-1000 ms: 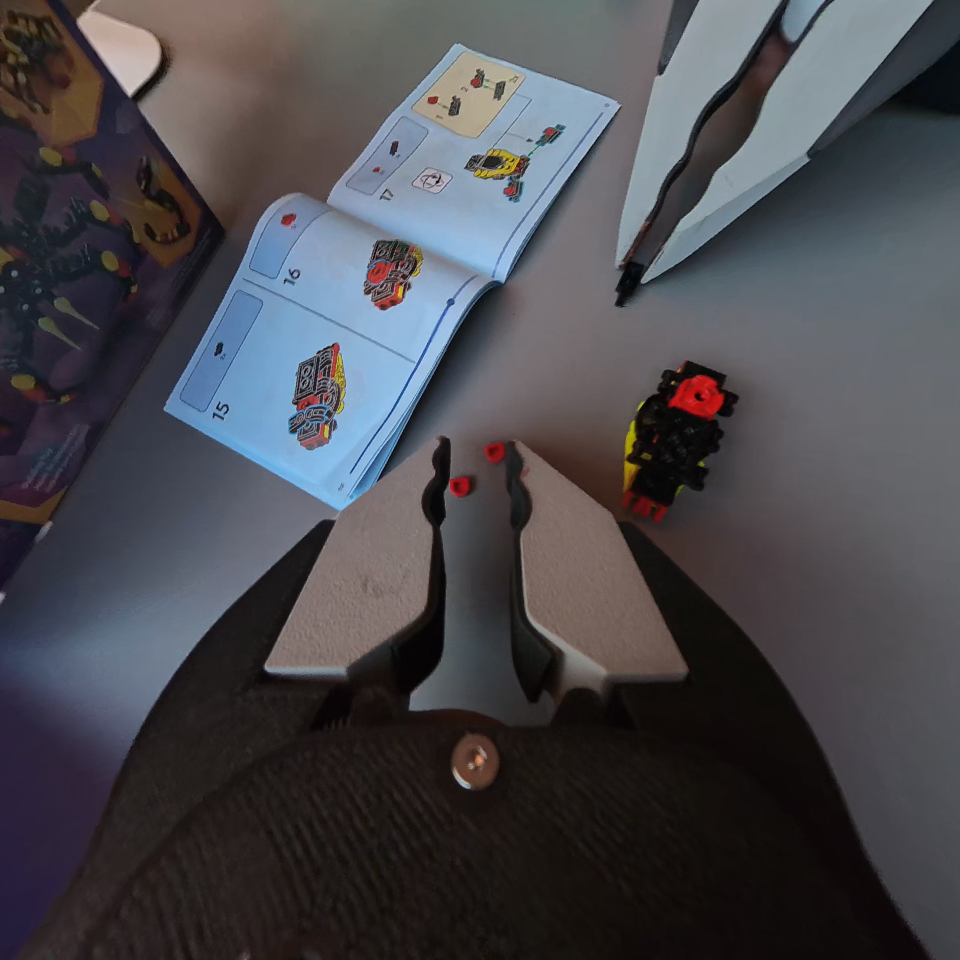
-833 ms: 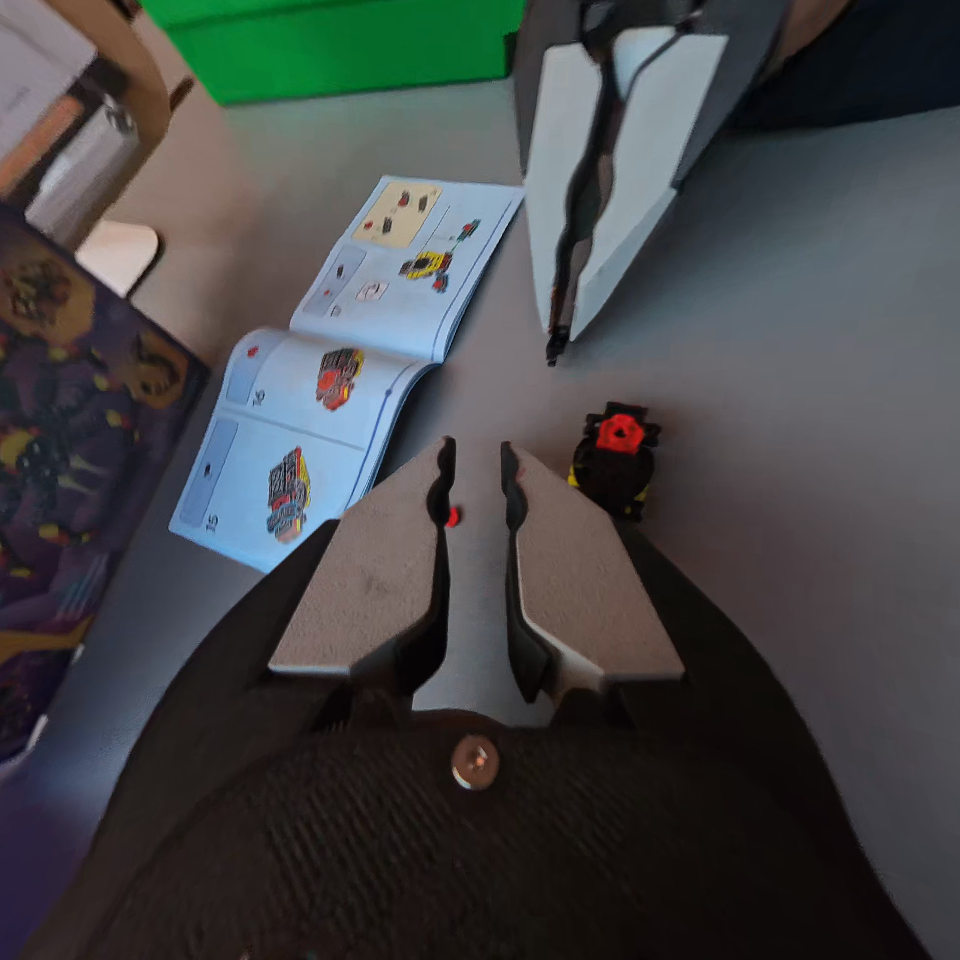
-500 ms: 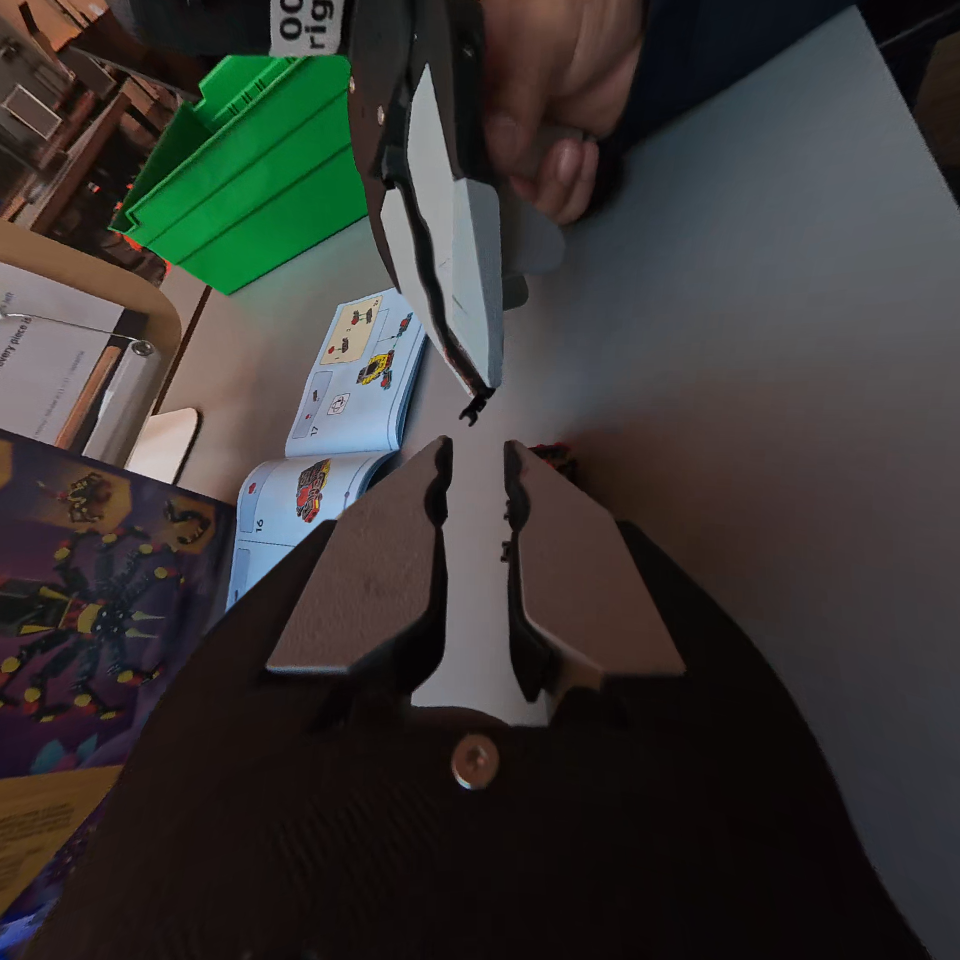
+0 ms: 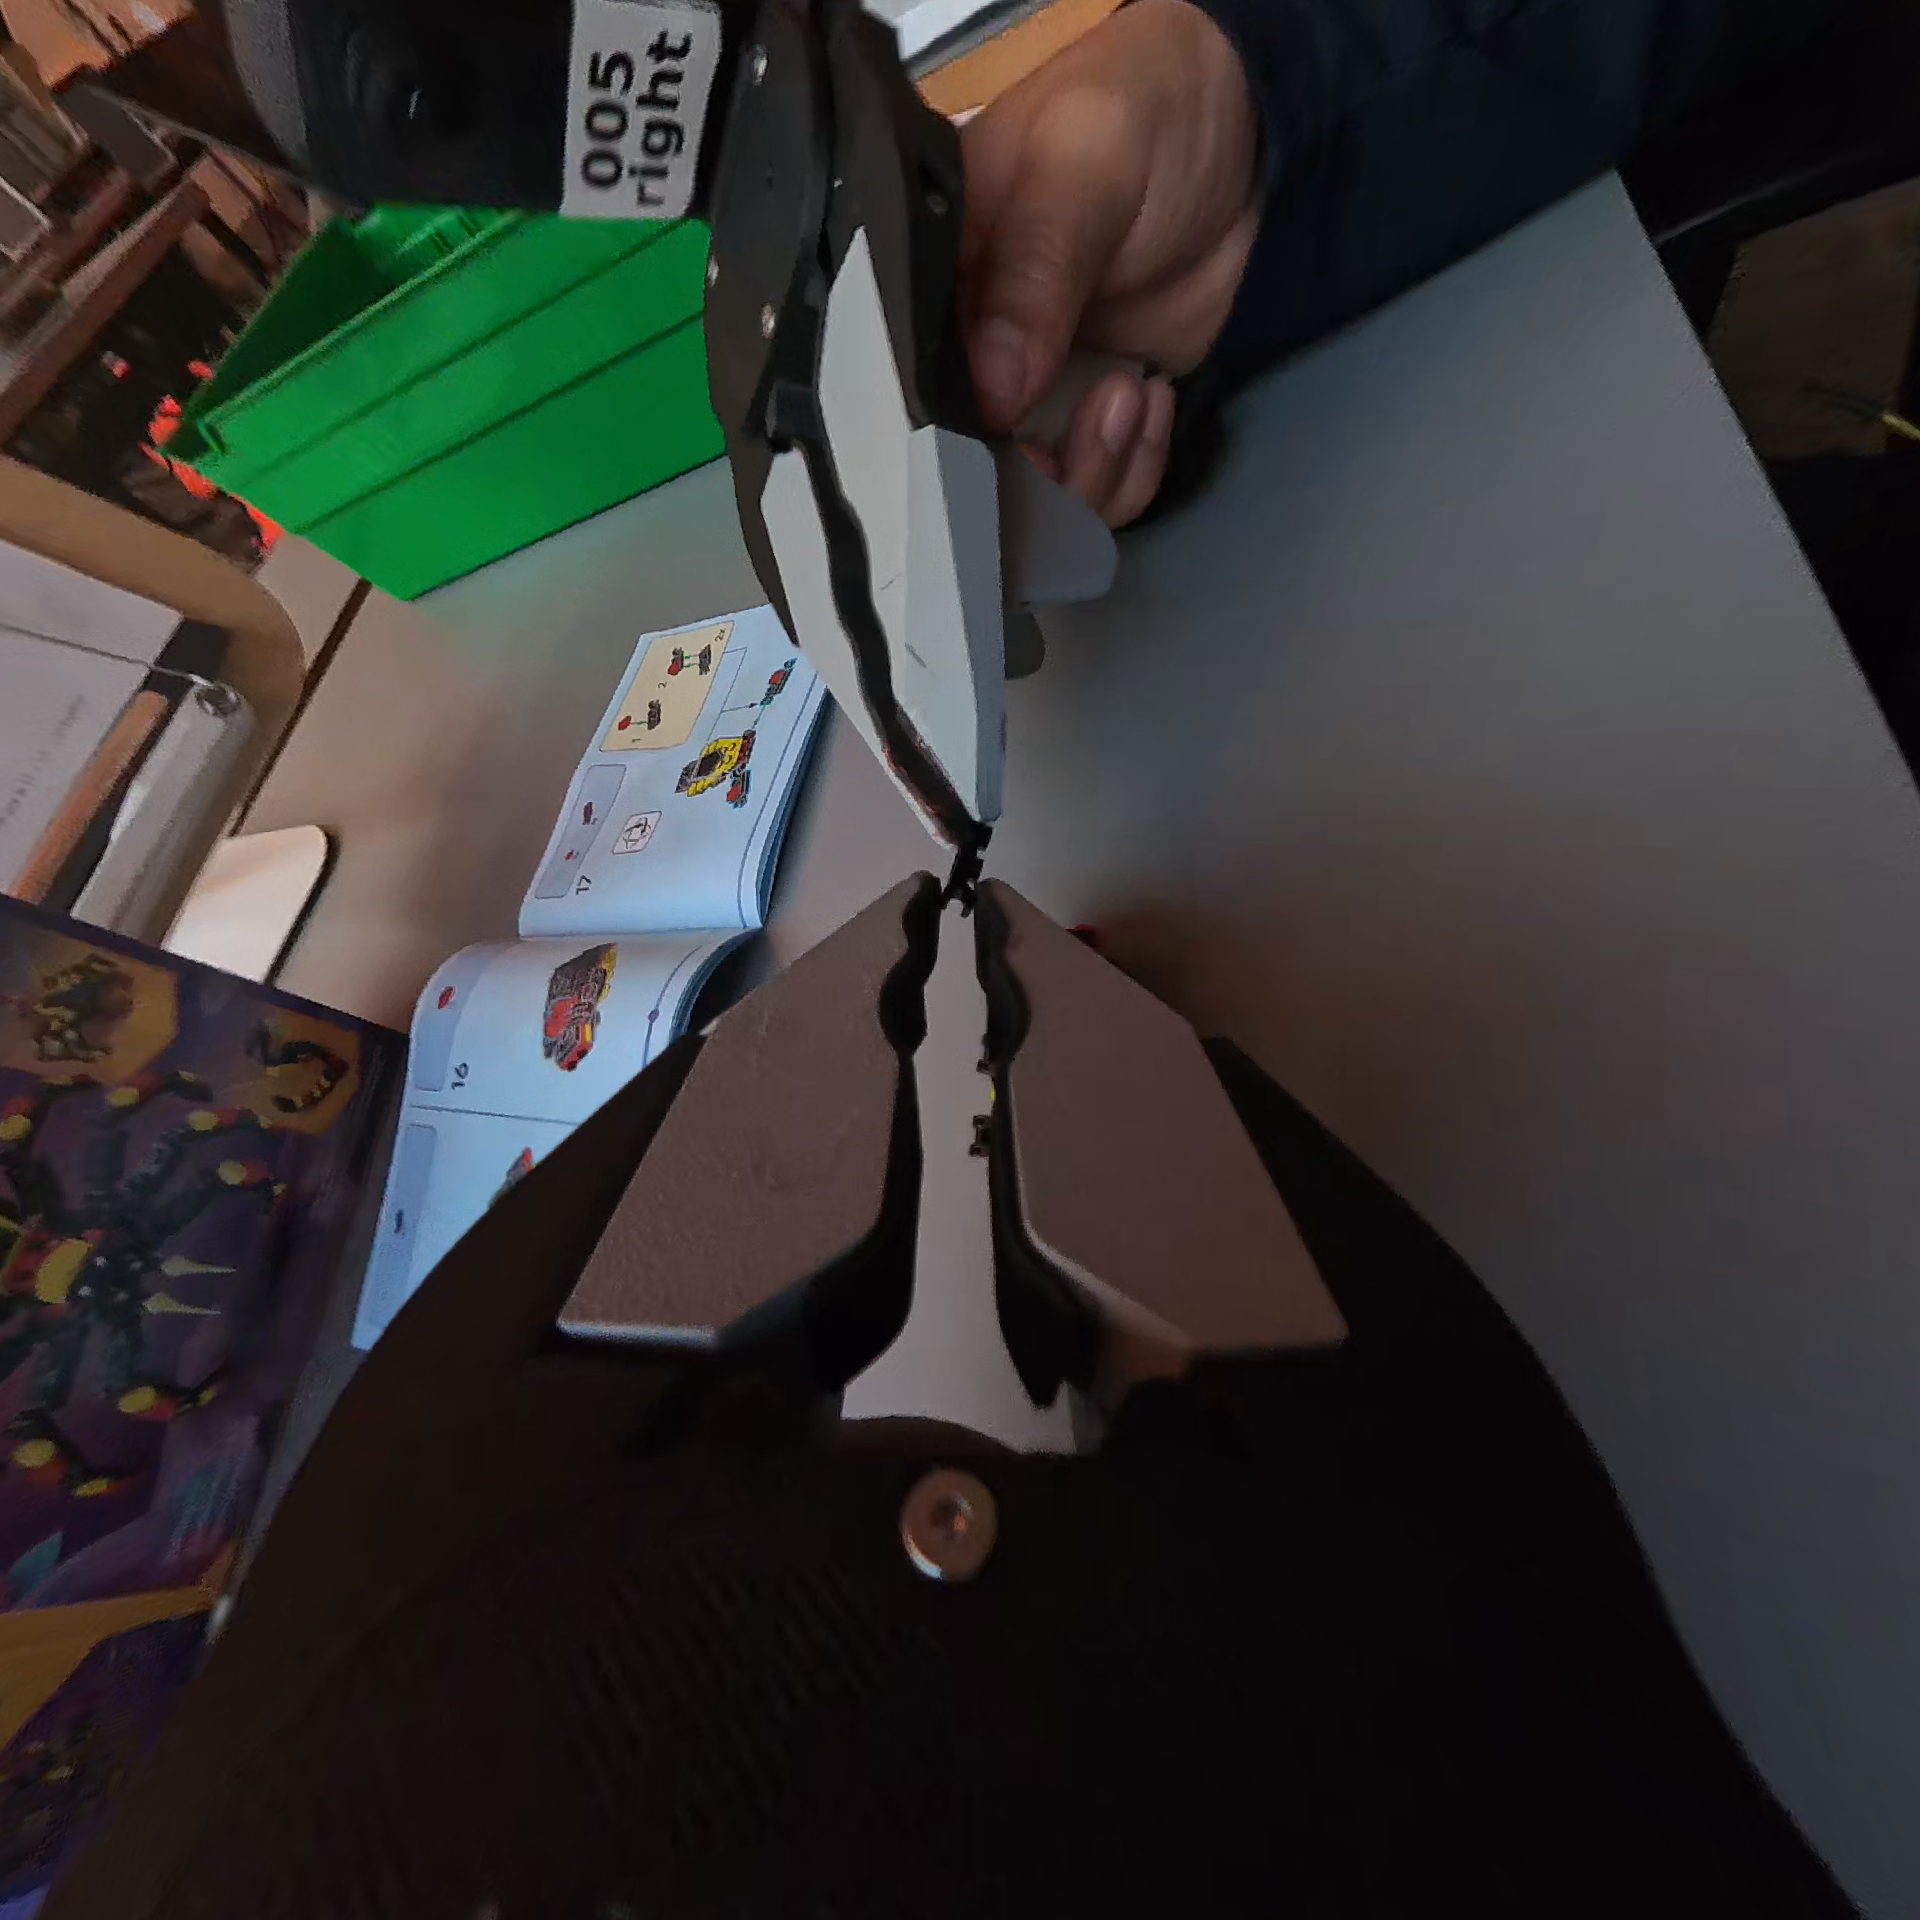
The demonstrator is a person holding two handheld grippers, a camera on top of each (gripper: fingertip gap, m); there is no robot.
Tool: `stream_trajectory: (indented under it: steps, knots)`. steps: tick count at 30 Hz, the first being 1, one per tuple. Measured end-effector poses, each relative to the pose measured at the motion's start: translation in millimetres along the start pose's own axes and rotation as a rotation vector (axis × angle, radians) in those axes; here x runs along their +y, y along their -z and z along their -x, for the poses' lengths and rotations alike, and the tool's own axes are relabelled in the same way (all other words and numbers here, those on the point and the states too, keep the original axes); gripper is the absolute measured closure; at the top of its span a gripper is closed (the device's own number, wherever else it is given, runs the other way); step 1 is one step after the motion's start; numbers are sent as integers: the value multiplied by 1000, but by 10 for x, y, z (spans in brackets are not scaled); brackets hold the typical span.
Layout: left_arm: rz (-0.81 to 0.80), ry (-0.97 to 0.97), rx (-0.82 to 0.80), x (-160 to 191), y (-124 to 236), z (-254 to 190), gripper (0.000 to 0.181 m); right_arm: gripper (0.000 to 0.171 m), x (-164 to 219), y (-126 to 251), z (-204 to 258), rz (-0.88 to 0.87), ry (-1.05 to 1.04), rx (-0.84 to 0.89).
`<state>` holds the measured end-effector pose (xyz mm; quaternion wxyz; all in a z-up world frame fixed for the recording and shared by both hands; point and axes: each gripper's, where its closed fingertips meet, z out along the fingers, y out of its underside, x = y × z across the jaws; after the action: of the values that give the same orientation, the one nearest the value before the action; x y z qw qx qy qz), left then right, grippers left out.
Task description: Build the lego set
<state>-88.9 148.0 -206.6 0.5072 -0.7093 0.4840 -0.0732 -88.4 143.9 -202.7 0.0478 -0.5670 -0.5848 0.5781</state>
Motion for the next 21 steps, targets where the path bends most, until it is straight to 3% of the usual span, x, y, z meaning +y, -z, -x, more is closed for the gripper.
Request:
stream_trajectory:
  steps: [4, 10, 15, 21]
  knots:
    - [33, 301, 72, 97, 0, 91, 178, 155, -85, 77, -52, -22, 205, 136]
    - [-57, 904, 356, 42, 56, 60, 177, 149, -140, 64, -65, 24, 637, 424]
    - [-90, 1048, 450, -42, 86, 27, 178, 154, -135, 0, 8, 75, 926, 567]
    - [-92, 1094, 507, -69, 95, -22, 177, 157, -115, -35, 39, 100, 1047, 615]
